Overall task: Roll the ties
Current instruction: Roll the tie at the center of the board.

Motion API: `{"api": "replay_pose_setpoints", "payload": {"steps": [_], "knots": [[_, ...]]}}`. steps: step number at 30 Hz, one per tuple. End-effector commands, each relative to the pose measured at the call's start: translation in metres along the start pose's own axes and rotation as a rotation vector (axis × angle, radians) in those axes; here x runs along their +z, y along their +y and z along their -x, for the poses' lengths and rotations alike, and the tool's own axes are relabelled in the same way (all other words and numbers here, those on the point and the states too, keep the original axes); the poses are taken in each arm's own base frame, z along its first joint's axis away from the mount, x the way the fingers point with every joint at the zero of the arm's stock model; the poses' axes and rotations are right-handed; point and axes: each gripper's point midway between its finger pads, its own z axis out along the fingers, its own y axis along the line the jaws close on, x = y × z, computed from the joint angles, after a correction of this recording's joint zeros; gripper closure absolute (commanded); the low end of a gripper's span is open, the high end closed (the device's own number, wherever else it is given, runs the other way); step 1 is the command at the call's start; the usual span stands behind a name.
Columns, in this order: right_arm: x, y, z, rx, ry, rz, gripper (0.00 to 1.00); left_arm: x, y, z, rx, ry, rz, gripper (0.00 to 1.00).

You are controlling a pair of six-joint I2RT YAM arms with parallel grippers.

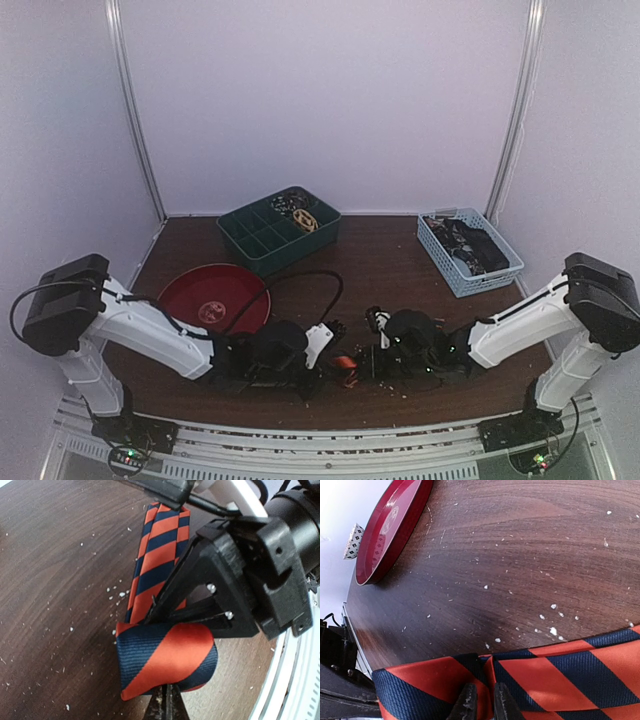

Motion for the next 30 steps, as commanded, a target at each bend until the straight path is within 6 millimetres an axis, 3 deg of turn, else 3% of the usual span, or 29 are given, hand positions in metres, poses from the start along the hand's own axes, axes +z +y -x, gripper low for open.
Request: {"api": "replay_pose_setpoints", "payload": {"steps": [1,10,30], "knots": [[-0.004,0.000,-0.001,0.003,0.006,0.026,0.87,0.006,-0.002,0.014,0.024,-0.026,0.010,1.00],[-0.009,-0.018,-0.004,0.054,0.000,-0.013,0.86,0.016,-0.003,0.016,0.035,-0.003,0.010,0.99],[-0.030,-0.051,0.020,0.043,-0.117,-0.148,0.76,0.033,0.003,0.021,0.040,0.027,0.024,0.94]]}}
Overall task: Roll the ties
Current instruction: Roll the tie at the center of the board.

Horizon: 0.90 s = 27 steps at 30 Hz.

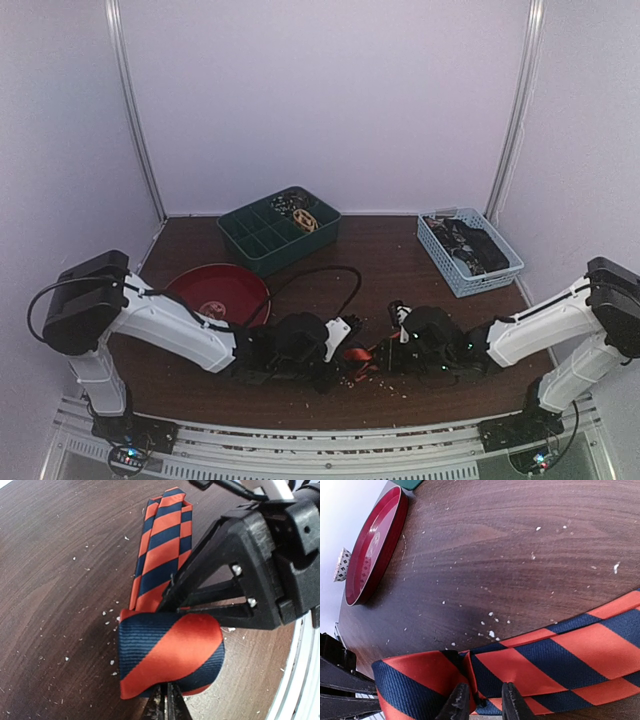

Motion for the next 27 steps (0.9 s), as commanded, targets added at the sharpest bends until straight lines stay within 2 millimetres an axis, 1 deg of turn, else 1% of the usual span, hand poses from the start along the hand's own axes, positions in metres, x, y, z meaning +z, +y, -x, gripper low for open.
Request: {"api": "replay_pose_setpoints", "payload": {"steps": [1,8,11,13,17,19,22,27], "knots": [[-0.005,-0.016,0.005,-0.011,-0.034,-0.061,0.76,0.006,0.002,0.009,0.016,-0.002,0.002,0.94],[-0.020,-0.019,0.018,-0.001,-0.094,-0.072,0.75,0.008,0.003,0.016,0.023,-0.010,0.000,0.94],[-0.028,-0.019,0.026,-0.003,-0.128,-0.075,0.71,0.011,0.002,0.017,0.026,-0.007,-0.003,0.94],[-0.034,-0.017,0.033,0.000,-0.149,-0.063,0.69,0.013,0.002,0.019,0.029,-0.007,-0.005,0.94],[-0.043,-0.005,0.042,-0.011,-0.157,-0.004,0.62,0.016,0.001,0.023,0.035,-0.015,-0.010,0.93],[-0.044,-0.002,0.045,-0.012,-0.146,0.020,0.58,0.017,0.002,0.026,0.038,-0.020,-0.010,0.93],[-0.041,0.002,0.044,-0.014,-0.101,0.066,0.52,0.020,0.001,0.030,0.044,-0.026,-0.018,0.92],[-0.035,0.006,0.042,-0.024,-0.058,0.117,0.48,0.028,0.001,0.031,0.052,-0.020,-0.028,0.90]]}}
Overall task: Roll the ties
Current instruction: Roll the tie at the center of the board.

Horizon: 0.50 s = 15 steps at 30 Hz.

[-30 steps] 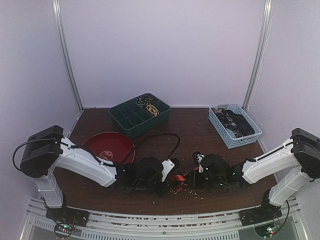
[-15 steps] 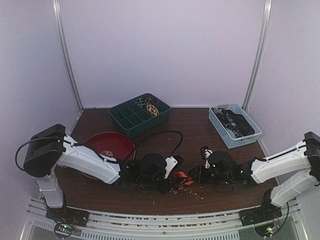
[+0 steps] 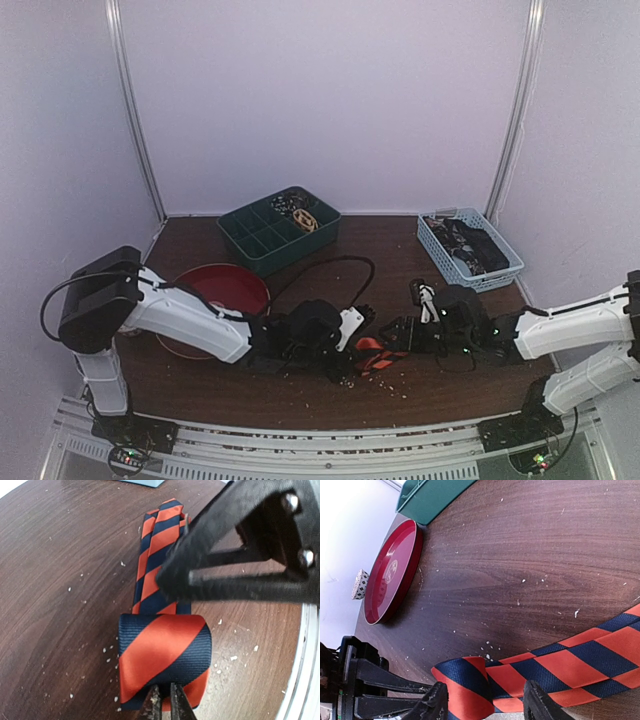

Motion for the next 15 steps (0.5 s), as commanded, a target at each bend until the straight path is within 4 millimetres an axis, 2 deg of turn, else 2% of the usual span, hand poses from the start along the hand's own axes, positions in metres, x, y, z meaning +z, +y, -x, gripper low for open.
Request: {"api": "replay_pose_setpoints", "payload": {"steps": [1,5,11,15], "knots": [[0.003,0.011,-0.005,-0.029,0.056,0.076,0.47,0.011,-0.001,0.006,0.022,-0.011,-0.021,0.90],[0.007,0.012,-0.004,-0.044,0.077,0.069,0.46,0.014,-0.001,0.009,0.025,-0.015,-0.026,0.90],[0.018,0.004,-0.017,-0.058,0.134,0.043,0.52,0.017,0.001,0.009,0.027,-0.013,-0.029,0.89],[0.023,-0.011,-0.021,-0.072,0.145,-0.020,0.59,0.015,0.000,0.012,0.038,-0.022,-0.039,0.82]]}}
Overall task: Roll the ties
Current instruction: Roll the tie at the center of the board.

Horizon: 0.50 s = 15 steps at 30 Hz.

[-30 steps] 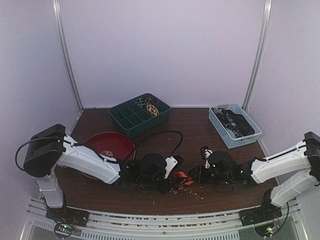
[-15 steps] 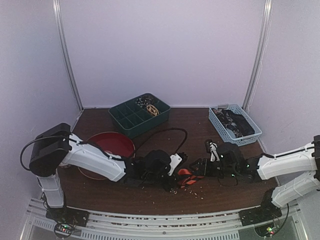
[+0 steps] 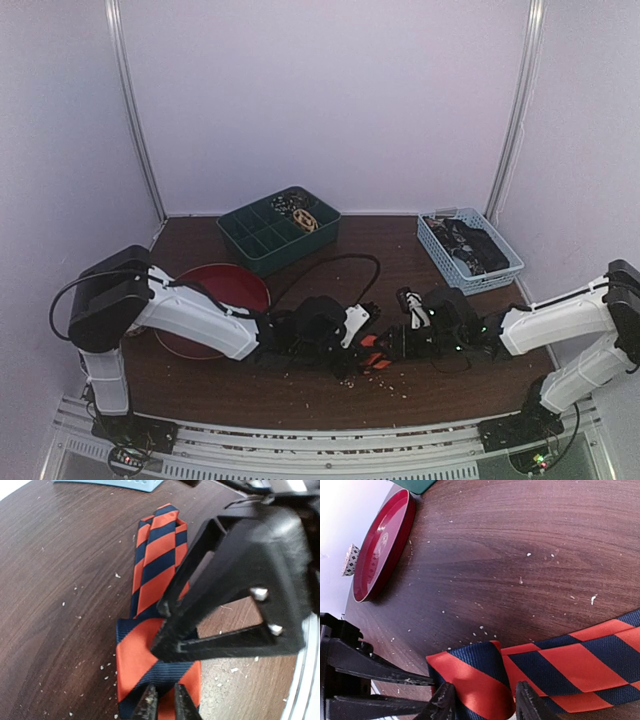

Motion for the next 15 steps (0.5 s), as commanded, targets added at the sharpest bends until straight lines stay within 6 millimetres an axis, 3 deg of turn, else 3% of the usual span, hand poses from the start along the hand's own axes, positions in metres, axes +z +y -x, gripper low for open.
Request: {"api": "replay_pose_setpoints", "payload": {"steps": [1,7,9,10,15], "knots": [[0.005,-0.007,0.001,-0.021,0.014,-0.040,0.60,0.002,0.000,0.003,0.027,-0.010,-0.015,0.77],[0.010,-0.001,-0.010,0.005,0.062,0.017,0.64,-0.020,0.007,-0.005,0.076,-0.012,0.001,0.37],[0.012,0.003,-0.014,0.031,0.074,0.050,0.64,-0.024,0.008,-0.013,0.098,0.011,-0.005,0.17],[0.013,0.005,-0.016,0.044,0.079,0.065,0.64,-0.024,0.009,-0.020,0.109,0.032,-0.006,0.13],[0.020,0.015,-0.025,0.099,0.097,0.110,0.65,-0.023,0.012,-0.040,0.131,0.080,-0.013,0.11]]}}
